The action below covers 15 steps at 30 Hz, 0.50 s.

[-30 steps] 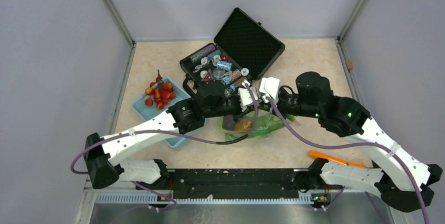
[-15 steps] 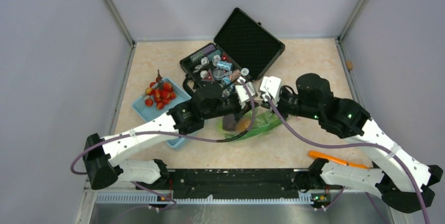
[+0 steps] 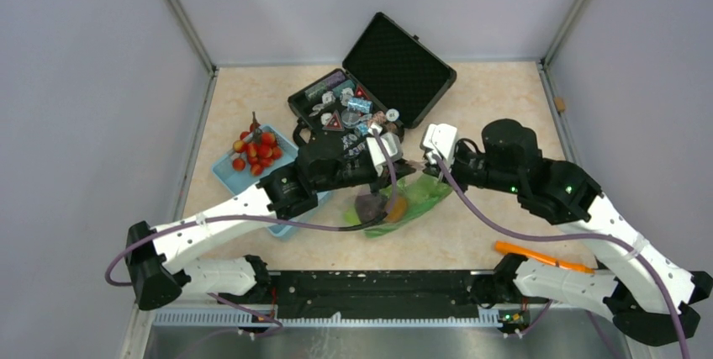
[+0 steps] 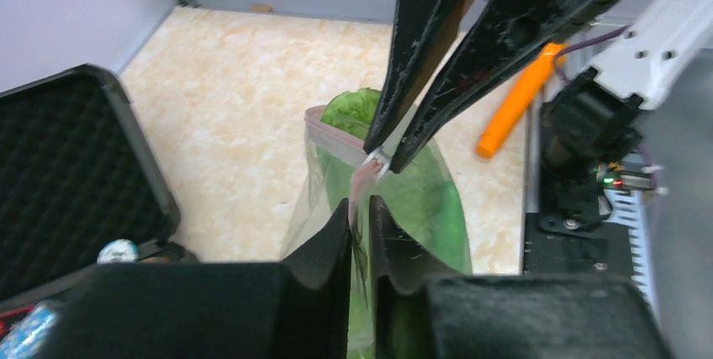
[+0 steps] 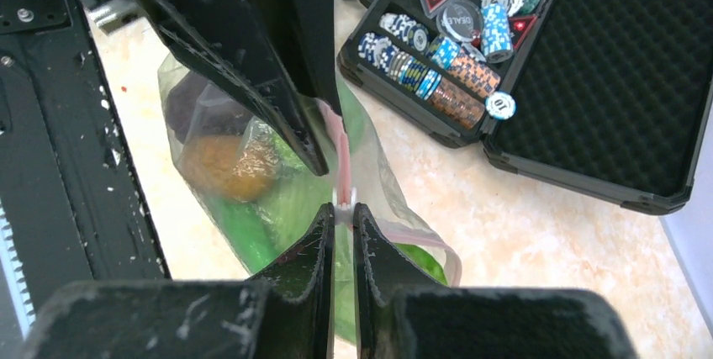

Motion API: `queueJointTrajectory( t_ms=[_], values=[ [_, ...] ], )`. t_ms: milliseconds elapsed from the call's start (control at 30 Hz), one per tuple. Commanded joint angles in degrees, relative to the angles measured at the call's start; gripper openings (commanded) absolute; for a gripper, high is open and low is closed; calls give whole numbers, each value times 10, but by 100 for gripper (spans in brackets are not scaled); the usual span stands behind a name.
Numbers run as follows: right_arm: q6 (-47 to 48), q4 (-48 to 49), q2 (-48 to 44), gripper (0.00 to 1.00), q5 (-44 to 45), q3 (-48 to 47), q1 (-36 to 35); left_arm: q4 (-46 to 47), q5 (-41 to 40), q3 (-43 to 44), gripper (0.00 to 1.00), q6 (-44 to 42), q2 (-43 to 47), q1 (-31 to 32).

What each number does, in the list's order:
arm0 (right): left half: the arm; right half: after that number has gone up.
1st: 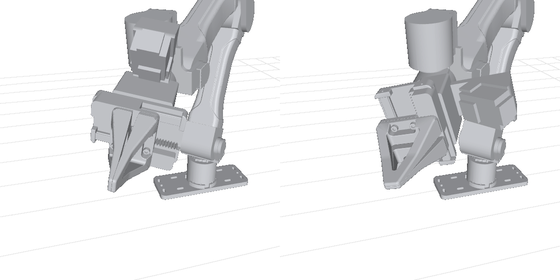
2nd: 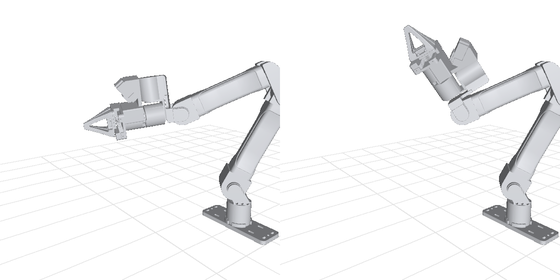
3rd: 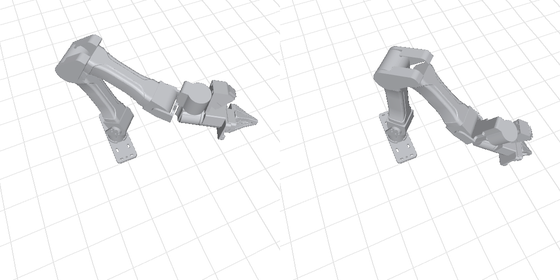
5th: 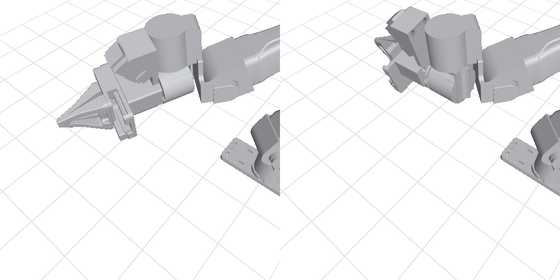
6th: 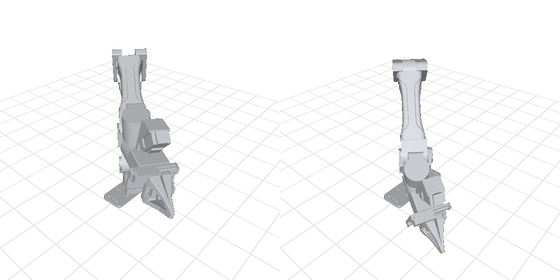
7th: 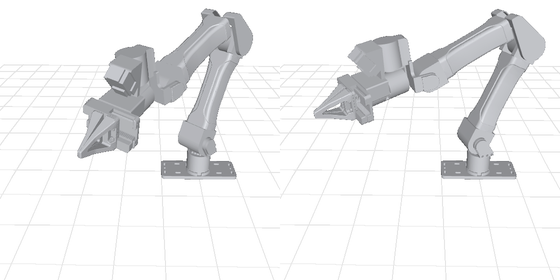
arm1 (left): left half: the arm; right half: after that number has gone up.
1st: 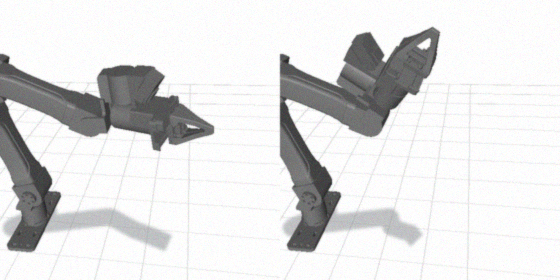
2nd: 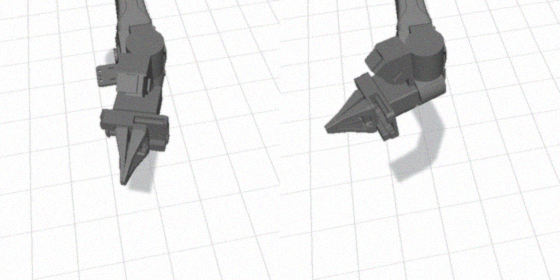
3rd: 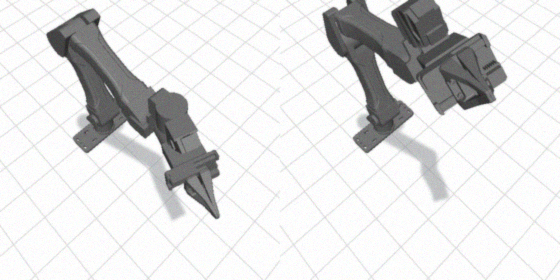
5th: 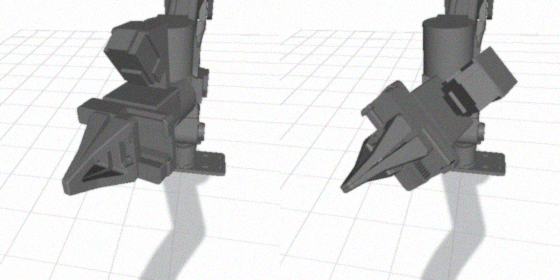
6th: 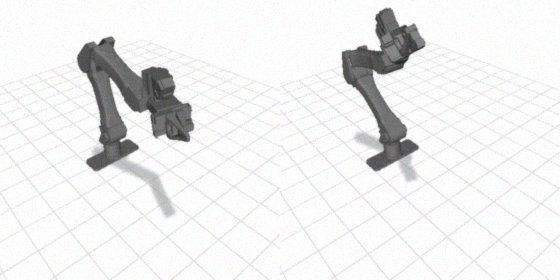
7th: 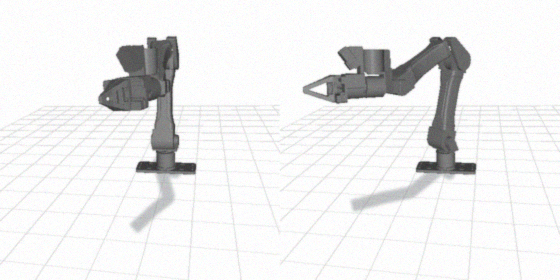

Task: Place the food in the zip-top bag and seal the zipper
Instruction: Zip the zipper food storage bag at the center of the board.

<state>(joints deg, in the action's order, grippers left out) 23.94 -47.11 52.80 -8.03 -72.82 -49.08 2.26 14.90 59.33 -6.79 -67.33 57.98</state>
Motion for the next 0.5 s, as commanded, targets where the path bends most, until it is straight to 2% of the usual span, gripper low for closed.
queueJointTrajectory(
  t_ms=[0, 33, 100, 200, 367, 467],
  values=[
    [2, -21, -19, 0, -25, -4, 10, 22, 123, 41, 35, -12, -1, -5],
    [3, -21, -19, 0, -29, -9, 9, 16, 145, 45, 43, -13, -10, -5],
    [6, -22, -17, 0, -35, -16, 10, 13, 164, 48, 51, -16, -23, -4],
    [8, -24, -15, 0, -41, -21, 9, 44, 155, 35, 51, -4, -31, -5],
    [8, -27, -20, 0, -36, -21, 10, 91, 143, 7, 16, 15, -32, -7],
    [7, -30, -23, 0, -35, -20, 10, 92, 133, 2, 10, 15, -30, -9]
  ],
)
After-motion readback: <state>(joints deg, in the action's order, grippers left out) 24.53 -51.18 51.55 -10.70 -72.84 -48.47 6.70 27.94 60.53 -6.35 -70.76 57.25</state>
